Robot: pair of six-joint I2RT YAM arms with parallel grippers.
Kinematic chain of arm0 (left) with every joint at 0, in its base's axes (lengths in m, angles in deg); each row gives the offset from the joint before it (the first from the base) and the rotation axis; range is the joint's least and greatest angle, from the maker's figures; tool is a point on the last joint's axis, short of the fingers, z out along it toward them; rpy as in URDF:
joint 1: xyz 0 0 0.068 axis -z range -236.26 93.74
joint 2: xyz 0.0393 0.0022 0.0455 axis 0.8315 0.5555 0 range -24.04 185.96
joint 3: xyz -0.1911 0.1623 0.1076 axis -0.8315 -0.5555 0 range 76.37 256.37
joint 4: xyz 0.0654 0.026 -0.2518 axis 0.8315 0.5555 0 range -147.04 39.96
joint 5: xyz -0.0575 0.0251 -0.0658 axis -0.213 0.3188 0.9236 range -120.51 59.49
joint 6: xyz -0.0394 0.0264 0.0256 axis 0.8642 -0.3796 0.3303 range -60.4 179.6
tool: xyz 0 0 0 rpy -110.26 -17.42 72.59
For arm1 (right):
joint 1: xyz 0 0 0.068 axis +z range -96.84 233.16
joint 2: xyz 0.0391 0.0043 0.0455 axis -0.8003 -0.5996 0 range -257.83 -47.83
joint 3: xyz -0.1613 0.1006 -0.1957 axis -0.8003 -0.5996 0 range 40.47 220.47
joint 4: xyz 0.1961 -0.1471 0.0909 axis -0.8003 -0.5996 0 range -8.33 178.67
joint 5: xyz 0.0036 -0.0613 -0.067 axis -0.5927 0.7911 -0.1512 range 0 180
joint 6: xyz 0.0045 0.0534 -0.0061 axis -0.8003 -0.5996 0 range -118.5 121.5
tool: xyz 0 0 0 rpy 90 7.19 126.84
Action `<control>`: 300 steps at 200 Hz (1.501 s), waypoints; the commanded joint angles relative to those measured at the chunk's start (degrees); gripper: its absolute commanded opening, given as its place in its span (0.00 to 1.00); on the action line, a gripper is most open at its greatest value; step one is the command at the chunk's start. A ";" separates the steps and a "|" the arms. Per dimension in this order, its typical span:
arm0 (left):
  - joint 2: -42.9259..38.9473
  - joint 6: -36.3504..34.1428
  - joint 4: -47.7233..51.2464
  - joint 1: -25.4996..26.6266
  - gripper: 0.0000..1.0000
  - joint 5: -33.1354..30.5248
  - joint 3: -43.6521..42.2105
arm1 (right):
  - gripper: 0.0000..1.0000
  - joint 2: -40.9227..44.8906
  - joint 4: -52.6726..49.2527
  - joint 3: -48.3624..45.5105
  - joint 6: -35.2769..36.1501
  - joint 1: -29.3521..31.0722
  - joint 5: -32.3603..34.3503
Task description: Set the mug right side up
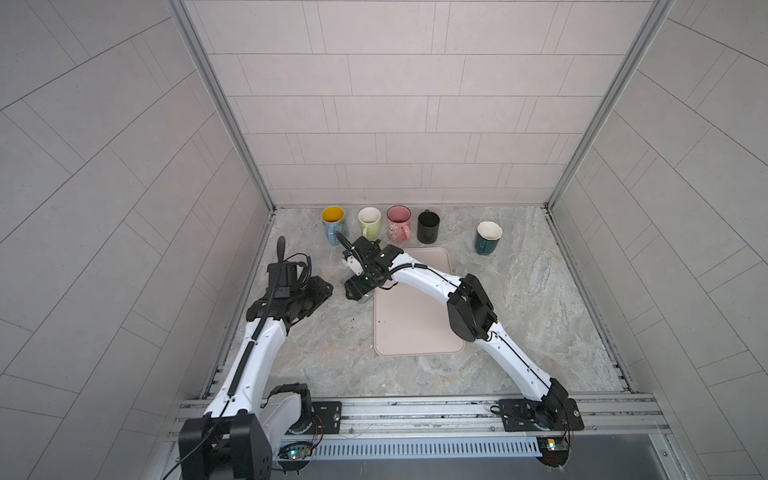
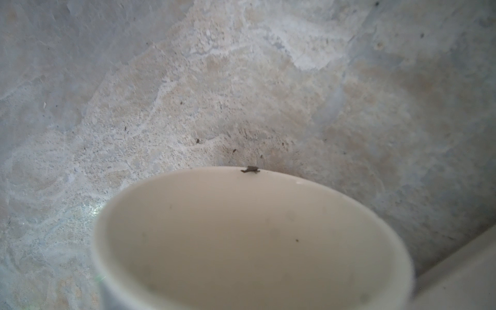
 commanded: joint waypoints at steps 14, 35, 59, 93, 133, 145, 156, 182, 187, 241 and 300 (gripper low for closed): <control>-1.17 -0.33 -0.30 -0.33 0.55 -0.29 0.55 | 0.00 3.99 -2.38 -1.75 -0.24 -0.50 0.70; -1.41 -0.12 -1.00 -0.34 0.55 -0.08 0.29 | 0.00 7.37 -0.63 -5.44 -1.12 -1.36 0.01; -1.64 0.39 -1.80 -0.34 0.55 0.40 -0.15 | 0.00 15.25 9.85 -17.63 -2.19 -1.90 -0.65; -2.08 0.49 -2.03 -0.34 0.55 0.86 -0.15 | 0.00 25.79 25.92 -32.90 -4.93 -2.85 -3.29; -2.56 0.35 -2.93 -0.34 0.55 1.54 -0.23 | 0.00 34.01 51.92 -50.92 -8.50 -3.94 -4.69; -2.79 0.33 -3.44 -0.34 0.55 1.68 -0.39 | 0.00 35.07 62.62 -56.60 -10.34 -3.96 -5.17; -2.93 0.33 -3.94 -0.36 0.55 1.50 -0.54 | 0.00 34.47 68.88 -58.89 -11.89 -3.96 -6.81; -3.30 0.59 -5.29 -0.34 0.55 1.41 -0.50 | 0.00 31.25 85.09 -62.57 -14.40 -3.23 -8.07; -3.32 0.59 -5.55 -0.32 0.55 1.46 -0.42 | 0.00 30.33 87.43 -62.50 -14.82 -3.25 -8.52; -3.44 -0.23 -5.76 -0.38 0.54 2.00 0.09 | 0.00 22.25 100.22 -60.63 -15.01 -2.53 -8.46; -1.74 -0.91 -8.13 -0.29 0.54 0.65 0.62 | 0.00 19.34 103.31 -61.09 -6.58 -0.59 -4.78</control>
